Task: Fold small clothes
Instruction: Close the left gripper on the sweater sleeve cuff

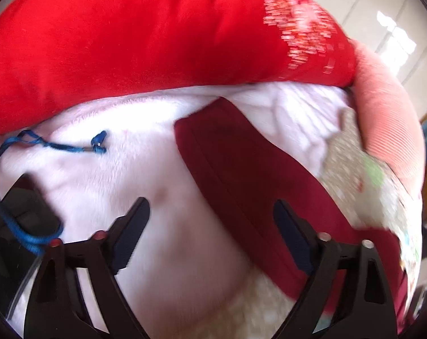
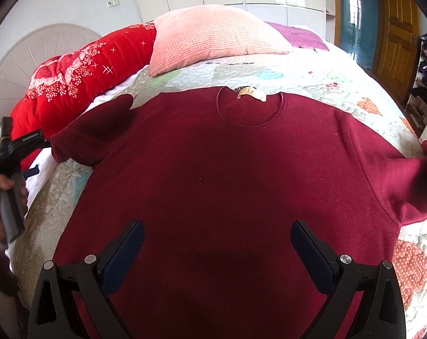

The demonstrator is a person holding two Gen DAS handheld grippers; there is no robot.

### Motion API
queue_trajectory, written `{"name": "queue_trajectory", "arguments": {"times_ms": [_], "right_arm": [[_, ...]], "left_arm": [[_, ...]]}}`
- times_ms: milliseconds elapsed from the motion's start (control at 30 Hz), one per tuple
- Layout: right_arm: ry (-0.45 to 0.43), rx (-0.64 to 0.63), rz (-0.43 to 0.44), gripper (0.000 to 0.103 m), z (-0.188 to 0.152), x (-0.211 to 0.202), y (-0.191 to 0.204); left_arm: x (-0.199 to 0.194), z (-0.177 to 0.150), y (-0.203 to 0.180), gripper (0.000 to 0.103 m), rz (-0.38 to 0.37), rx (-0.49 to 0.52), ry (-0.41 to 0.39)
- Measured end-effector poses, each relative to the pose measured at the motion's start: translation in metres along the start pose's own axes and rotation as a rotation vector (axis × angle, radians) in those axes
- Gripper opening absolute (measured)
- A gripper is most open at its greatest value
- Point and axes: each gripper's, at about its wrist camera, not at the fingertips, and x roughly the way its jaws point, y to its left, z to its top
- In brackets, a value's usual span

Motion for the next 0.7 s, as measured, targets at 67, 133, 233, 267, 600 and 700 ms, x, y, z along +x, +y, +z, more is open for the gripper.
{"name": "queue_trajectory", "arguments": {"times_ms": [67, 133, 233, 267, 600, 700], "right_arm": [[0.009, 0.003, 0.003, 0.102, 0.001, 0.005, -0.001], [0.019, -0.001, 0.004, 0.102, 0.002, 0.010, 0.000], [0.032, -0.007, 0.004, 0.102, 0.003, 0.018, 0.000], [0.034, -0.006, 0.005, 0.102, 0.003, 0.019, 0.000], [0.036, -0.025, 0.014, 0.102, 0.014, 0.031, 0.012], [0.036, -0.039, 0.020, 0.102, 0.016, 0.035, 0.018]], "left_arm": [[0.014, 0.006, 0.002, 0.081, 0.007, -0.026, 0.018], [0.022, 0.010, 0.002, 0.080, 0.024, -0.036, 0.015], [0.028, 0.014, -0.006, 0.070, 0.054, 0.003, -0.017], [0.029, 0.015, -0.008, 0.068, 0.066, 0.016, -0.022], [0.031, 0.014, -0.007, 0.067, 0.077, 0.051, -0.035], [0.031, 0.014, -0.010, 0.053, 0.085, 0.066, -0.040]]}}
